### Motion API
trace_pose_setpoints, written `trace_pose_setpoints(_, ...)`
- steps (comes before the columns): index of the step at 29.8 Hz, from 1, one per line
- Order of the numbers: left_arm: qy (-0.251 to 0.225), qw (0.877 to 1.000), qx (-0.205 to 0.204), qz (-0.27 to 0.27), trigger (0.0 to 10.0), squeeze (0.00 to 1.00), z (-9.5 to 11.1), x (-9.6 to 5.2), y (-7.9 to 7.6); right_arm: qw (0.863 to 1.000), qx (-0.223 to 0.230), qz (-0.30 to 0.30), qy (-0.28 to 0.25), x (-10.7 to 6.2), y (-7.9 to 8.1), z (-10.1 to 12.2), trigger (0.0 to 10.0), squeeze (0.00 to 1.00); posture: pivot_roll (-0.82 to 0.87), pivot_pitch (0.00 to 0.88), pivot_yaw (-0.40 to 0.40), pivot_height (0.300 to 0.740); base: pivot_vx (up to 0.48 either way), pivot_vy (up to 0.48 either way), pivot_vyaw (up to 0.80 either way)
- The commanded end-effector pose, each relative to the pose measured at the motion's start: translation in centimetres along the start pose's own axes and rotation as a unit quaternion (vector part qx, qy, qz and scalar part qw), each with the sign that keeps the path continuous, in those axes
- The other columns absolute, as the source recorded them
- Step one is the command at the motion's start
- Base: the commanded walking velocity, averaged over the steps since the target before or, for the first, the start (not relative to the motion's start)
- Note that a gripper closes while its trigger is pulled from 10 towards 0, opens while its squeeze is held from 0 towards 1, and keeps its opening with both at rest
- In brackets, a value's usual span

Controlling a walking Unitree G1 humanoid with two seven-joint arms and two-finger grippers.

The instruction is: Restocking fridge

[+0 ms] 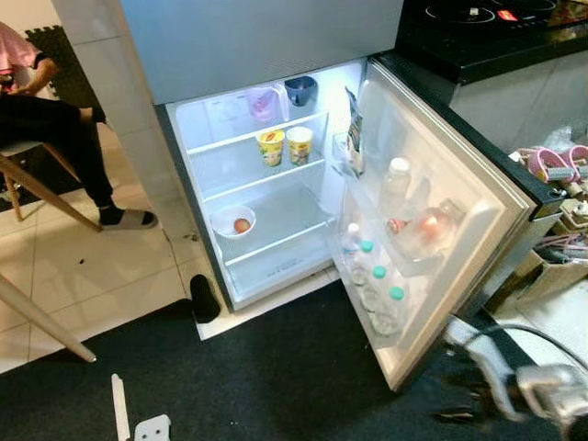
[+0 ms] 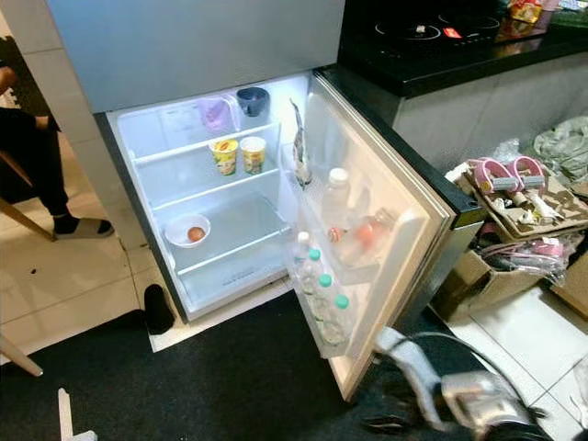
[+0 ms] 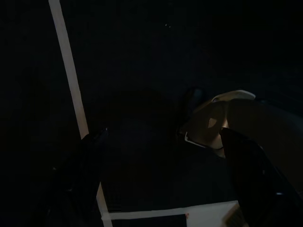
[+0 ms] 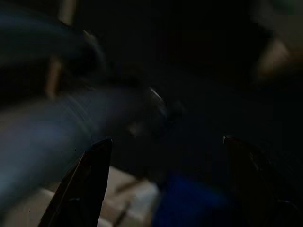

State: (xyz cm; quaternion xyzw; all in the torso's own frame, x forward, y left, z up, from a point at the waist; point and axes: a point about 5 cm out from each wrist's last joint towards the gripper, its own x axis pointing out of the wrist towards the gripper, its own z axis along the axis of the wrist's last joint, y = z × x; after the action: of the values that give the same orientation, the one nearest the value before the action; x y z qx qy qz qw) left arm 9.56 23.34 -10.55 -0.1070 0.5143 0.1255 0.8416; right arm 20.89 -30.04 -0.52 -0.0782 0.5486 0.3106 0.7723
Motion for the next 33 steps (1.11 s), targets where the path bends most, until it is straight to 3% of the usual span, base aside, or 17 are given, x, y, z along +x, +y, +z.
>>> trace_pose_setpoints(1, 0.010, 1.000, 0.001, -0.006, 10.0, 0.00, -0.5, 0.0, -0.3, 0.998, 0.013, -0.054, 0.016, -0.5, -0.9, -0.5, 10.0, 0.00, -0.07, 0.055, -0.016, 0.740, 0.000, 0.000, 0.00)
trace_pose_setpoints(2, 0.010, 1.000, 0.001, -0.006, 10.0, 0.00, -0.5, 0.0, -0.3, 0.998, 0.013, -0.054, 0.016, -0.5, -0.9, -0.5, 10.0, 0.00, -0.07, 0.055, -0.016, 0.740, 0.000, 0.000, 0.00)
trace_pose_setpoints(3, 0.009, 1.000, -0.001, -0.007, 10.0, 0.00, -0.5, 0.0, -0.4, 0.982, 0.067, -0.177, 0.006, -2.4, -3.2, -0.8, 10.0, 0.00, -0.07, 0.055, -0.016, 0.740, 0.000, 0.000, 0.00)
trace_pose_setpoints(4, 0.008, 1.000, -0.001, -0.007, 10.0, 0.00, -0.4, 0.0, -0.4, 0.965, 0.096, -0.242, -0.008, -3.6, -4.3, -0.7, 10.0, 0.00, -0.07, 0.055, -0.016, 0.740, 0.000, 0.000, 0.00)
trace_pose_setpoints(6, 0.008, 1.000, -0.001, -0.007, 10.0, 0.00, -0.4, 0.0, -0.4, 0.965, 0.096, -0.242, -0.008, -3.6, -4.3, -0.7, 10.0, 0.00, -0.07, 0.055, -0.016, 0.740, 0.000, 0.000, 0.00)
trace_pose_setpoints(8, 0.007, 1.000, -0.002, -0.006, 10.0, 0.00, -0.3, 0.0, -0.3, 0.931, 0.122, -0.341, -0.037, -5.8, -6.1, -0.1, 10.0, 0.00, -0.06, 0.054, -0.012, 0.740, 0.000, 0.000, 0.00)
trace_pose_setpoints(10, 0.005, 1.000, -0.002, -0.006, 10.0, 0.00, -0.2, 0.0, -0.3, 0.907, 0.128, -0.396, -0.065, -7.3, -7.1, 0.6, 10.0, 0.00, -0.06, 0.054, -0.012, 0.740, 0.000, 0.000, 0.00)
trace_pose_setpoints(11, 0.005, 1.000, -0.002, -0.006, 10.0, 0.00, -0.2, 0.0, -0.3, 0.907, 0.128, -0.396, -0.065, -7.3, -7.1, 0.6, 10.0, 0.00, -0.06, 0.054, -0.012, 0.740, 0.000, 0.000, 0.00)
trace_pose_setpoints(13, 0.004, 1.000, -0.001, -0.005, 10.0, 0.00, -0.1, 0.0, -0.2, 0.875, 0.142, -0.451, -0.102, -9.0, -8.0, 1.6, 10.0, 0.00, -0.05, 0.051, -0.011, 0.740, 0.000, 0.000, 0.00)
trace_pose_setpoints(14, 0.004, 1.000, -0.001, -0.005, 10.0, 0.00, -0.1, 0.0, -0.2, 0.875, 0.142, -0.451, -0.102, -9.0, -8.0, 1.6, 10.0, 0.00, -0.05, 0.051, -0.011, 0.740, 0.000, 0.000, 0.00)
trace_pose_setpoints(17, 0.002, 1.000, -0.001, -0.003, 10.0, 0.00, 0.0, 0.0, -0.1, 0.825, 0.166, -0.509, -0.182, -11.0, -8.9, 3.6, 10.0, 0.00, -0.05, 0.049, -0.010, 0.740, 0.000, 0.000, 0.00)
trace_pose_setpoints(18, 0.002, 1.000, -0.001, -0.003, 10.0, 0.00, 0.0, 0.0, -0.1, 0.825, 0.166, -0.509, -0.182, -11.0, -8.9, 3.6, 10.0, 0.00, -0.05, 0.049, -0.010, 0.740, 0.000, 0.000, 0.00)
trace_pose_setpoints(19, 0.002, 1.000, -0.001, -0.003, 10.0, 0.00, 0.1, 0.0, -0.1, 0.800, 0.182, -0.521, -0.234, -11.7, -9.1, 5.0, 10.0, 0.00, -0.04, 0.048, -0.009, 0.740, 0.000, 0.000, 0.00)
trace_pose_setpoints(23, 0.002, 1.000, 0.000, -0.003, 10.0, 0.00, 0.1, 0.0, 0.0, 0.786, 0.194, -0.515, -0.280, -12.0, -9.1, 6.3, 10.0, 0.00, -0.04, 0.047, -0.008, 0.740, 0.000, 0.000, 0.00)
trace_pose_setpoints(25, 0.001, 1.000, 0.000, -0.003, 10.0, 0.00, 0.1, 0.0, 0.0, 0.787, 0.185, -0.490, -0.326, -11.9, -8.7, 8.1, 10.0, 0.00, -0.04, 0.047, -0.006, 0.740, 0.000, 0.000, 0.00)
trace_pose_setpoints(27, 0.001, 1.000, 0.000, -0.003, 10.0, 0.00, 0.1, 0.0, 0.0, 0.790, 0.180, -0.480, -0.338, -11.7, -8.6, 8.6, 10.0, 0.00, -0.04, 0.047, -0.006, 0.740, 0.000, 0.000, 0.00)
trace_pose_setpoints(33, 0.000, 1.000, 0.001, -0.002, 10.0, 0.00, 0.2, 0.0, 0.1, 0.826, 0.151, -0.380, -0.389, -9.9, -7.2, 11.2, 10.0, 0.00, -0.04, 0.044, -0.002, 0.740, 0.000, 0.000, 0.00)
